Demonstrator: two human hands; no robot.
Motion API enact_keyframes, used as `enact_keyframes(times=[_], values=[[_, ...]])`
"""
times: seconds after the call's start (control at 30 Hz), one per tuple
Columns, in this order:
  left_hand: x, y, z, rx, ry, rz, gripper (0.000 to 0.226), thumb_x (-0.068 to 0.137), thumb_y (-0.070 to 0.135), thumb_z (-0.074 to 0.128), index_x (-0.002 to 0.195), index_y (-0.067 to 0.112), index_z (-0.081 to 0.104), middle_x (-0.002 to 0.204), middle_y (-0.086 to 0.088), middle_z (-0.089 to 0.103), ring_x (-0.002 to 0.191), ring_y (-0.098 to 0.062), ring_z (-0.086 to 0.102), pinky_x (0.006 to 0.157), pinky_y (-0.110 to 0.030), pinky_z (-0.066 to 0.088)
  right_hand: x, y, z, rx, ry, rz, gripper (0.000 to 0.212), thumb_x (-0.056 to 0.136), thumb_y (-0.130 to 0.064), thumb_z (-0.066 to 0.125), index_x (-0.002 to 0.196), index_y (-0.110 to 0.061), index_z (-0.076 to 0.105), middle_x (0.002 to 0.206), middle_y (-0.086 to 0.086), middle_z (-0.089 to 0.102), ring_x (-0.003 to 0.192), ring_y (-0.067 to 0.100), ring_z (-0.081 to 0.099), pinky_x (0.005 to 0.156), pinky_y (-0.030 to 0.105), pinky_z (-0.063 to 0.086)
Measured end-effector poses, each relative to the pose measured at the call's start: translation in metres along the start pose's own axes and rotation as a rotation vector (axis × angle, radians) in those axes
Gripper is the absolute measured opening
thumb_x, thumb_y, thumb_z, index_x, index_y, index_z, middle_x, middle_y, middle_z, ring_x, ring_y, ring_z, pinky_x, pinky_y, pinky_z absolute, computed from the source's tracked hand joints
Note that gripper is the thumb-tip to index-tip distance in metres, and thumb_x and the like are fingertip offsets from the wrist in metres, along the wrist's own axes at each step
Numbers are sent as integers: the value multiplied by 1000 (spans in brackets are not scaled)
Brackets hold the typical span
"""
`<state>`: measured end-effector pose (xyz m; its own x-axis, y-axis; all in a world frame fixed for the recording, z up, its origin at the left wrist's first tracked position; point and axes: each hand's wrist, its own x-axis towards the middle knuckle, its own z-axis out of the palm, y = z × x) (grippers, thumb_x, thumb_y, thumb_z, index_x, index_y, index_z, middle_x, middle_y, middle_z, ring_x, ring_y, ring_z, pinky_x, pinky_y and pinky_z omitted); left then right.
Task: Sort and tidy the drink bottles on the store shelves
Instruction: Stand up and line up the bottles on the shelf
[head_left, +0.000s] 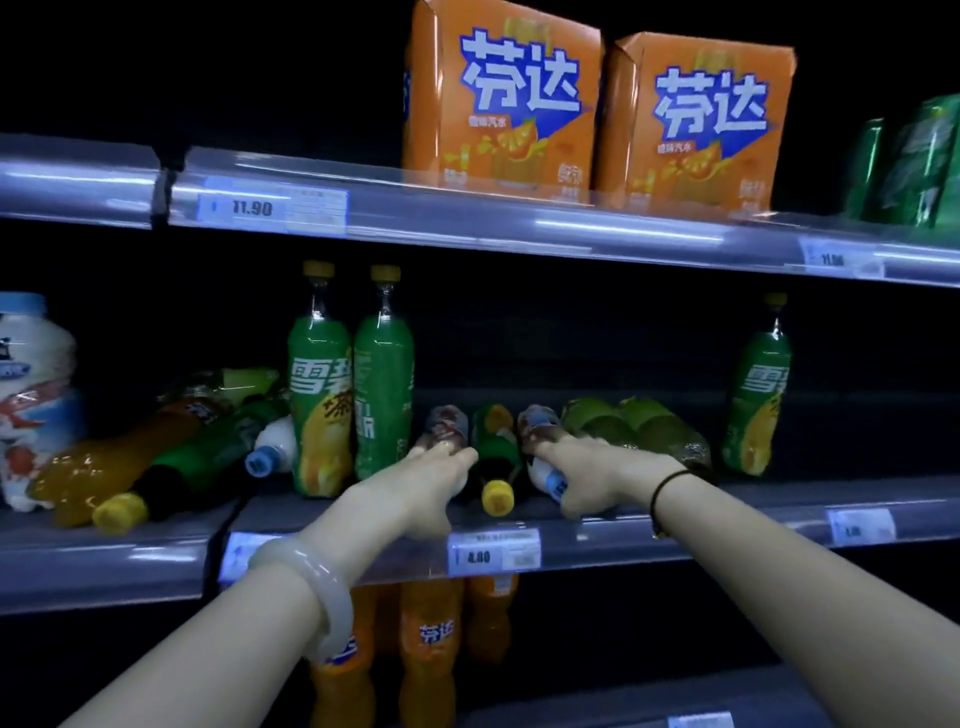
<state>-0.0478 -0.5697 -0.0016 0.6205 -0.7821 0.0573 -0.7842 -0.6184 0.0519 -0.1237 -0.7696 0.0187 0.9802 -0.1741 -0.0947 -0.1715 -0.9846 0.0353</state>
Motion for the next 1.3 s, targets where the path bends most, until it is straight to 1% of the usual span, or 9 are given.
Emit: enact_keyframes(times=[0.1,0.2,0.33,0.47,0.67,0.8,0.93,1.1,1.3], values=[[0,-2,-5,-35,33,18,76,76,13,58,143,24,24,129,-6,40,122,-29,39,84,-34,42,-6,9,-2,82,53,-61,83,77,-18,63,148,-30,22,141,6,40,124,29,44,97,37,42],[-3,-8,-1,-65,124,41,69,76,25,60,139,25,31,124,-6,44,116,-27,40,82,-33,40,-10,10,-1,82,121,-138,74,76,-28,66,142,-26,33,117,1,48,108,24,50,79,30,39],[-3,-13,-14,-387,392,24,51,79,34,60,126,22,45,112,-8,56,102,-26,53,84,-37,46,-10,12,-13,261,412,-158,55,78,-45,61,125,-19,51,96,0,59,82,18,61,66,20,44],[16,-7,-52,-564,687,-64,31,85,35,57,109,17,51,96,-10,62,87,-27,60,70,-28,42,8,9,-46,644,661,-67,22,87,-47,51,92,-26,54,99,10,66,94,30,63,76,38,48],[52,15,-67,-492,793,-443,48,94,48,41,122,9,46,117,-24,54,111,-42,50,83,-40,39,33,17,-61,742,695,212,61,86,-68,39,109,-15,60,105,11,65,93,31,62,76,37,51],[75,25,-77,-363,731,-528,55,93,56,31,115,9,48,118,-21,57,107,-41,56,75,-39,39,36,18,-55,1074,606,127,59,88,-59,50,122,-11,52,112,7,60,94,21,61,77,32,49],[84,30,-82,-351,759,-483,51,95,50,34,119,6,46,117,-23,57,106,-43,56,72,-39,39,26,32,-51,1346,378,-68,48,77,-14,73,119,-7,53,108,17,67,88,24,68,70,30,56],[88,32,-91,-399,780,-496,46,96,45,38,114,5,51,116,-22,59,107,-42,57,78,-41,45,27,27,-43,1257,627,-12,51,73,-9,79,114,-10,50,93,3,65,78,14,65,60,21,54],[84,35,-93,-478,732,-541,48,95,49,37,116,7,48,118,-22,58,109,-41,56,80,-41,44,30,29,-31,1284,744,-36,41,79,-15,75,109,-9,48,90,2,62,74,10,63,52,13,51]])
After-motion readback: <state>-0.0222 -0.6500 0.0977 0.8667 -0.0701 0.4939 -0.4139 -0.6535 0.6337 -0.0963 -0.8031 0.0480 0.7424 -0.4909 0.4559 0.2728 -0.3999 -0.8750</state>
